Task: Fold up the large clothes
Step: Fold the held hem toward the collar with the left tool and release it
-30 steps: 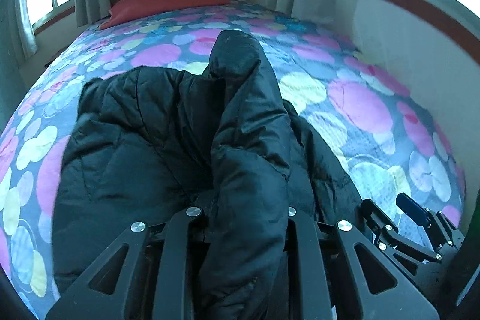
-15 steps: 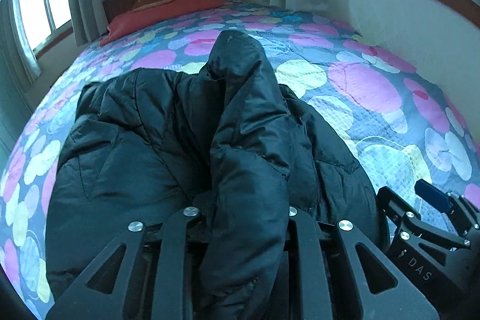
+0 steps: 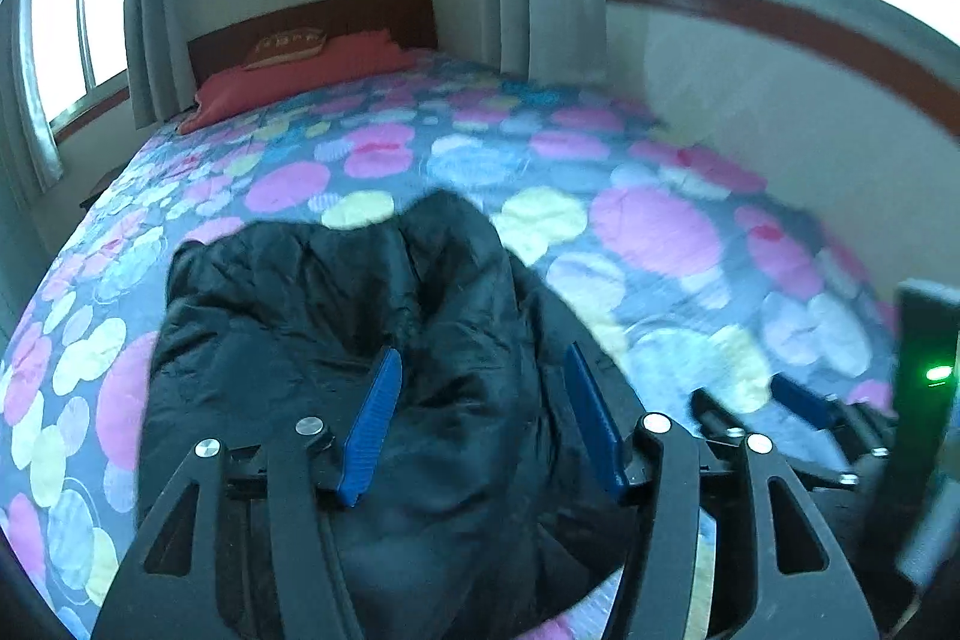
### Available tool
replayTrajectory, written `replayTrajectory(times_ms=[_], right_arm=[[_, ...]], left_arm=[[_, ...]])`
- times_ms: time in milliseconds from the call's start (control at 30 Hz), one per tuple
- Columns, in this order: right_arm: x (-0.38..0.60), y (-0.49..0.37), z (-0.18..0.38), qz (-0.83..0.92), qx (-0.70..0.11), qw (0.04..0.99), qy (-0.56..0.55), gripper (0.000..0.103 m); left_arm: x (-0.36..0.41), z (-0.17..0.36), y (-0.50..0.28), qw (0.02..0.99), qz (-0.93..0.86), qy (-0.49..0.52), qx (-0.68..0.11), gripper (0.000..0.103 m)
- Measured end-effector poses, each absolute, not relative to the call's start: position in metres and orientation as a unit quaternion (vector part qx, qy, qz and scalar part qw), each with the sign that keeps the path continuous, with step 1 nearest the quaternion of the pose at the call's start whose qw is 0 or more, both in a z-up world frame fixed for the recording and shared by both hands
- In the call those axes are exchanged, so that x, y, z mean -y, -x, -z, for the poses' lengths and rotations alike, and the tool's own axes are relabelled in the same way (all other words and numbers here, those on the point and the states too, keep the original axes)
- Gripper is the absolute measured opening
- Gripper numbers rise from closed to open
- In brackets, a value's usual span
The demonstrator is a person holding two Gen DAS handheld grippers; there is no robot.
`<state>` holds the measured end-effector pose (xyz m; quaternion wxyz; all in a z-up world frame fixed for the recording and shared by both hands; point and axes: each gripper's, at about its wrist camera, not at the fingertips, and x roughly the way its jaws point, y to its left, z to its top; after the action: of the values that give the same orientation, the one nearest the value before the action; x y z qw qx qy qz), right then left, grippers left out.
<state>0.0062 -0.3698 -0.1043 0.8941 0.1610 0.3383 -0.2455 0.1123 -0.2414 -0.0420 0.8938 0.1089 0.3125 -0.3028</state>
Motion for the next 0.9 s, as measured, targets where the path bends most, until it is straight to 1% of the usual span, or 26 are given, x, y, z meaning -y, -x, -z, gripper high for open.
replayTrajectory(times_ms=[100, 267, 333, 433, 500, 633, 767, 800, 833, 867, 900], right_arm=[[0.357, -0.011, 0.094, 0.237, -0.334, 0.900, -0.149, 0.068], [0.329, -0.031, 0.071, 0.204, -0.320, 0.915, -0.136, 0.068], [0.318, -0.044, 0.063, 0.187, -0.316, 0.920, -0.135, 0.069], [0.303, -0.062, 0.055, 0.157, -0.316, 0.925, -0.141, 0.073], [0.294, -0.074, 0.054, 0.142, -0.319, 0.926, -0.145, 0.074], [0.283, -0.094, 0.060, 0.127, -0.336, 0.922, -0.144, 0.074], [0.283, -0.108, 0.075, 0.117, -0.365, 0.911, -0.150, 0.074], [0.285, -0.110, 0.081, 0.109, -0.374, 0.908, -0.157, 0.069], [0.287, -0.112, 0.086, 0.104, -0.385, 0.903, -0.161, 0.046], [0.290, -0.114, 0.090, 0.108, -0.395, 0.898, -0.159, 0.017], [0.294, -0.115, 0.096, 0.111, -0.401, 0.895, -0.159, 0.016]], left_arm=[[0.208, 0.025, -0.114, 0.905, 0.293, -0.084, -0.297, 0.057], [0.144, 0.017, -0.137, 0.930, 0.225, -0.045, -0.286, 0.057], [0.116, 0.023, -0.153, 0.939, 0.181, -0.031, -0.291, 0.057], [0.079, 0.040, -0.176, 0.938, 0.135, 0.004, -0.319, 0.057], [0.060, 0.055, -0.187, 0.933, 0.116, 0.028, -0.339, 0.057], [0.046, 0.084, -0.203, 0.915, 0.109, 0.058, -0.385, 0.057], [0.042, 0.104, -0.210, 0.897, 0.125, 0.094, -0.413, 0.057], [0.039, 0.107, -0.208, 0.894, 0.130, 0.104, -0.416, 0.058], [0.038, 0.110, -0.208, 0.892, 0.131, 0.117, -0.417, 0.062], [0.036, 0.111, -0.207, 0.891, 0.130, 0.125, -0.416, 0.064], [0.035, 0.112, -0.207, 0.890, 0.133, 0.136, -0.414, 0.066]])
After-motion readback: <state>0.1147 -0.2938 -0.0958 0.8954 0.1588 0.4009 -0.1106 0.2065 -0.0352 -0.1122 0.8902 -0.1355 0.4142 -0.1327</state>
